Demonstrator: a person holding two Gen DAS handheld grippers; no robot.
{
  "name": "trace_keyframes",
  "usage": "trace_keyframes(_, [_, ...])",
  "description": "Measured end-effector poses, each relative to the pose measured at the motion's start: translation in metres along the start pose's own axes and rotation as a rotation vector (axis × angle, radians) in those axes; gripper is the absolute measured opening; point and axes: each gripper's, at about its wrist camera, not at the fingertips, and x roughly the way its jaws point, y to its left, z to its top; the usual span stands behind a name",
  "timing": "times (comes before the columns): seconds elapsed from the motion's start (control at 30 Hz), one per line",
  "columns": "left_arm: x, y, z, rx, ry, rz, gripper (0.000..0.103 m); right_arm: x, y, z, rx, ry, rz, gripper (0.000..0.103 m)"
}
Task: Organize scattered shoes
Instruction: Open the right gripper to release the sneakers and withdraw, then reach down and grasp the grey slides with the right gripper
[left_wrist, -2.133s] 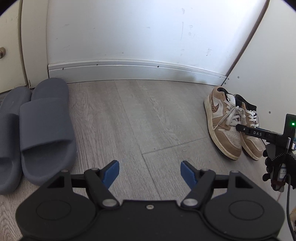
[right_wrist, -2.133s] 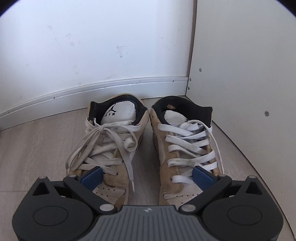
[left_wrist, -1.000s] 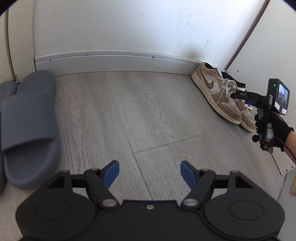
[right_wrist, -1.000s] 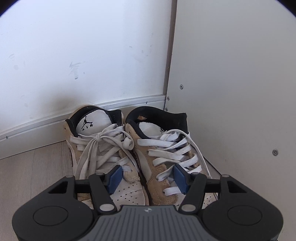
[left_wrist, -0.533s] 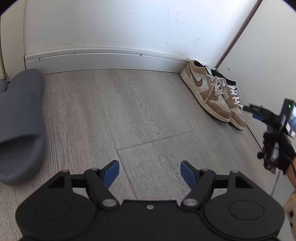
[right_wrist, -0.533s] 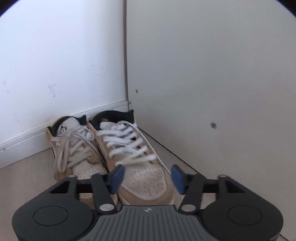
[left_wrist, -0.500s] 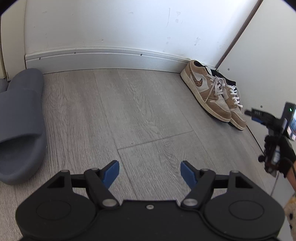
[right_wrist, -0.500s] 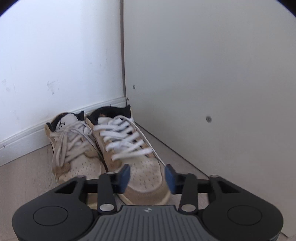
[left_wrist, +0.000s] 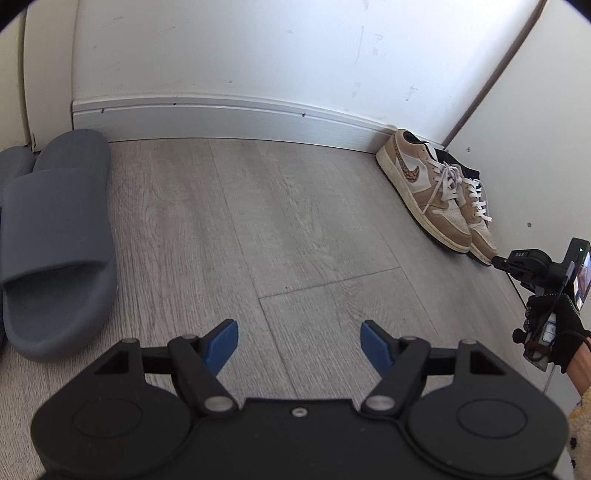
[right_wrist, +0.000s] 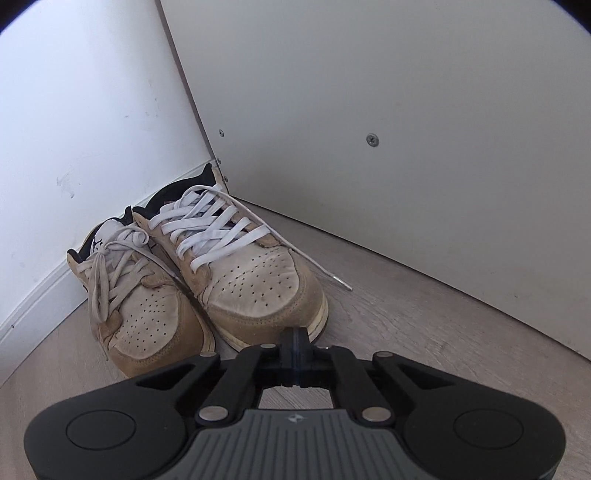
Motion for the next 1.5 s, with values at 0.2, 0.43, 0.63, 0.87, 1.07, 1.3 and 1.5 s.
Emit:
trace_keyframes(0.2, [0.001,-0.001,0.004,-0.018,-0.009,-0.009,0.074,0.015,0.011,0.006,-0.003,-0.002,-0.006,0.002])
trace_keyframes(0.43, [-0.006,-0.006,0.005,0.013,-0.025,-0.002,0.074,0.021,0.021,0.004,-0.014,-0.004,-0.031,0.003])
trace_keyframes(0.63, [-0.015,-0.001,0.007,-0.003,-0.038,0.014,0.074,-0.011,0.023,-0.018,0.011,-0.022,0.02,0.008])
trace_keyframes(0.87, [-0.047,0.014,0.013,-0.03,-0.082,0.032,0.074,-0.091,0.052,-0.081,-0.058,-0.053,0.135,0.019])
trace_keyframes(1.07, [-0.082,0.031,0.007,-0.044,-0.129,0.033,0.074,-0.149,0.102,-0.138,-0.202,-0.001,0.272,0.019])
trace_keyframes(1.3, [-0.138,0.059,-0.025,-0.13,-0.177,0.082,0.074,-0.215,0.186,-0.2,-0.406,0.083,0.51,0.02])
trace_keyframes(1.5, [-0.198,0.111,-0.073,-0.305,-0.201,0.182,0.074,-0.258,0.25,-0.245,-0.503,0.129,0.656,0.022])
